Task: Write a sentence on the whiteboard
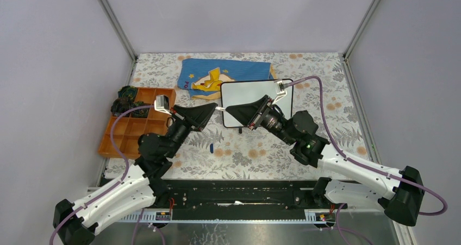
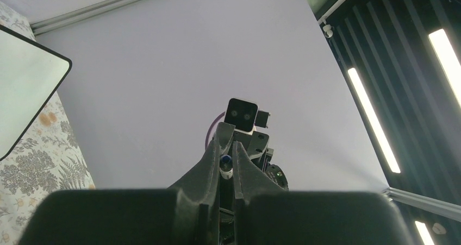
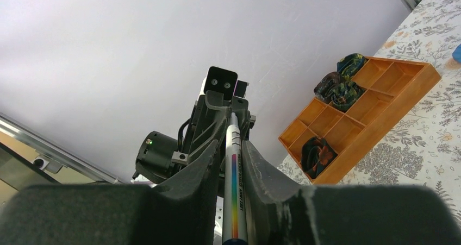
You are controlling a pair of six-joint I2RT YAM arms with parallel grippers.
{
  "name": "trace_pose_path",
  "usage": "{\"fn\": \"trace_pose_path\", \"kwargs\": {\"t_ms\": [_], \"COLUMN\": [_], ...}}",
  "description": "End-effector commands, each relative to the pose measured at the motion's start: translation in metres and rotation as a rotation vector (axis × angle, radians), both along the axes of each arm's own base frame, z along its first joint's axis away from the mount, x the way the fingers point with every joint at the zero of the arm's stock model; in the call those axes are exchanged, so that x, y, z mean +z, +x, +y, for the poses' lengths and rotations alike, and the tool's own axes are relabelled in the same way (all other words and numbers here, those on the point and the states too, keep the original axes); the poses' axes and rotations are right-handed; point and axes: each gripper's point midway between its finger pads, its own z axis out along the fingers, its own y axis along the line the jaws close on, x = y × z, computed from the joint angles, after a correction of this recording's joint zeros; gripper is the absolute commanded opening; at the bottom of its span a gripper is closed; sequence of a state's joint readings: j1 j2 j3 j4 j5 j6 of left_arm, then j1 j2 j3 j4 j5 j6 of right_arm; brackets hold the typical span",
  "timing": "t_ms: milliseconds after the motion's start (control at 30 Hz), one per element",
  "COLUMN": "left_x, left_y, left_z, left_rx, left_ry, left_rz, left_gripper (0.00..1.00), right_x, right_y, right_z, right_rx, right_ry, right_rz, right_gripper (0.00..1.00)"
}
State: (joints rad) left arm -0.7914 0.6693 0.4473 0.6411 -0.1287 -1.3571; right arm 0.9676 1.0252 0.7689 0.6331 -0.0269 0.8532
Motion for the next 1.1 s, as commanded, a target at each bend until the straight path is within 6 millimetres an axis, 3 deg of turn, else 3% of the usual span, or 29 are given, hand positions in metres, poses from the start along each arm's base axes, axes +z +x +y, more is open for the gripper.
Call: {"fn": "trace_pose_path", "kwargs": {"t_ms": [0, 233, 700, 800, 967, 1067], "left_x": [-0.003, -0.002, -0.006, -0.008, -0.013, -0.017], "left_y": [0.001, 0.002, 0.002, 0.002, 0.001, 0.002], "left_z": [0.001, 0.003, -0.002, -0.004, -0.002, 0.006], "left_rx": [0.023, 0.031, 0.018, 0.011, 0.024, 0.067], "left_ry": [0.006, 0.007, 0.020, 0.028, 0.064, 0.116], "left_rz": [-0.007, -0.009, -0.005, -0.002, 0.008, 0.009], "left_gripper": [0.00, 0.00, 0.00, 0.00, 0.64, 0.84], "right_x": [0.024, 0.019, 0.020, 0.022, 0.029, 0.030], "right_y": [-0.003, -0.006, -0.007, -0.006, -0.007, -0.001], "right_z": [-0.005, -0.006, -0.007, -0.011, -0.021, -0.036], "right_rx": [-0.005, 0.002, 0.001, -0.016, -0.059, -0.136], "right_ry": [0.064, 0.046, 0.037, 0.038, -0.029, -0.124], "right_rz": [-0.047, -0.042, -0.056, -0.072, -0.139, -0.169], "right_gripper": [0.28, 0.32, 0.00, 0.00, 0.00, 0.00]}}
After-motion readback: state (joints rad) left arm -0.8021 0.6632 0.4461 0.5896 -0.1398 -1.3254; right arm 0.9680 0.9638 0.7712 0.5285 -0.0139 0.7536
